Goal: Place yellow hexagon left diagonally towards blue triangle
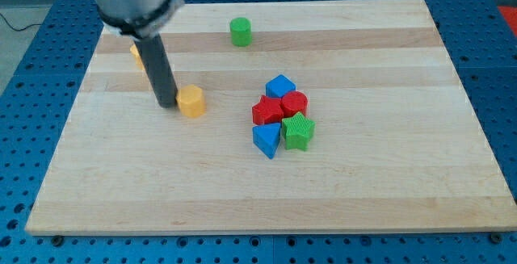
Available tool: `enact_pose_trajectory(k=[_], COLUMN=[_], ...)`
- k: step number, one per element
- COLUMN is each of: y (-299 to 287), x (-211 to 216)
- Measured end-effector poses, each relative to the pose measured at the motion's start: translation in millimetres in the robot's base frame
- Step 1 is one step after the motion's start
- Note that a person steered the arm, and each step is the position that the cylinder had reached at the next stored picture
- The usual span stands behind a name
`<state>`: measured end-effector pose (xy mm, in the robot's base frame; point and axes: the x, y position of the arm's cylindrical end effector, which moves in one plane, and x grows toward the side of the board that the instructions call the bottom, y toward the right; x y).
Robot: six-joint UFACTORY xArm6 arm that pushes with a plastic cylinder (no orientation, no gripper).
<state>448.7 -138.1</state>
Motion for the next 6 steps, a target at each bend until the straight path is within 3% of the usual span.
enact_pose_trajectory(k=[1,3,4,6], y=[21,-52,-33,23], x=[25,-30,-30,21])
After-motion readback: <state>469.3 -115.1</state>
